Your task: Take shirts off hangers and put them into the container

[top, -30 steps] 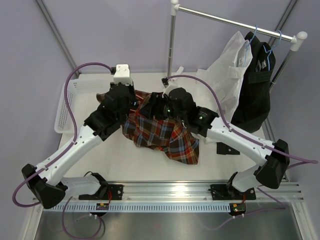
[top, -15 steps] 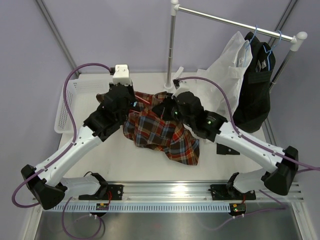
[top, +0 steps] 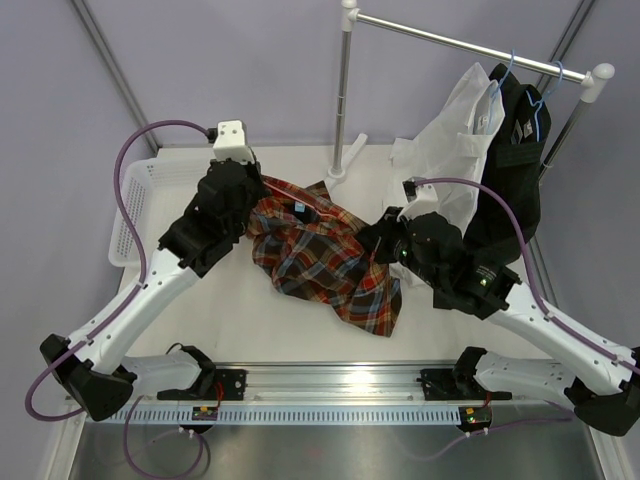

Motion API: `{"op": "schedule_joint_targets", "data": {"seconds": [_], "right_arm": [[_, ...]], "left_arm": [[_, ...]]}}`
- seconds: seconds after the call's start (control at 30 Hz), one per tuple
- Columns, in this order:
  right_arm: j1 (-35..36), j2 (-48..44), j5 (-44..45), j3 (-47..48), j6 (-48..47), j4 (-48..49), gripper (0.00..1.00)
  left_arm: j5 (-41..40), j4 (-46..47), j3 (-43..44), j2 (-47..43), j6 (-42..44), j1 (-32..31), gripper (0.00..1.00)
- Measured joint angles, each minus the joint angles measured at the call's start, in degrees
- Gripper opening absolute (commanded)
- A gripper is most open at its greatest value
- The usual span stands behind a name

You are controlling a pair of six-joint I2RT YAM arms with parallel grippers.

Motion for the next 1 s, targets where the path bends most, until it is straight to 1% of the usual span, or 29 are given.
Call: {"op": "schedule_joint_targets", "data": {"seconds": [0.13,0.4,0.53,0.63,0.83,1.0], "right_arm": [[0.0,-1.5,0.3,-1.6,0.0,-1.2,0.00],[-1.5,-4.7,0.6,-2.1,-0.5,-3.2,0.00],[-4.4,-4.9,-1.8,-2.3,-0.9,-4.0,0.00],[-7.1,-5.0,-4.4,-2.3,-1.3,-5.0,0.00],[-13.2,-5.0,-10.9,-2.3,-2.1,-5.8,0.00],[-14.9,-5.0,-14.1,-1.9,-3.1,-6.5,0.00]], "left_arm": [[1.9,-1.0,2.3,0.0,-0.1,0.0,0.00],[8.9,-1.5,2.4,0.0,-0.3,0.6,0.00],[10.4,-1.1,1.4,-0.1,0.0,0.7,0.00],[11.5,0.2,-1.1,-1.0,0.0,1.1,0.00],[15.5,1.4,-3.9,-2.1,-1.6,3.9,0.00],[16.4,2.2,-4.9,-2.8,-1.6,4.2,0.00]]}}
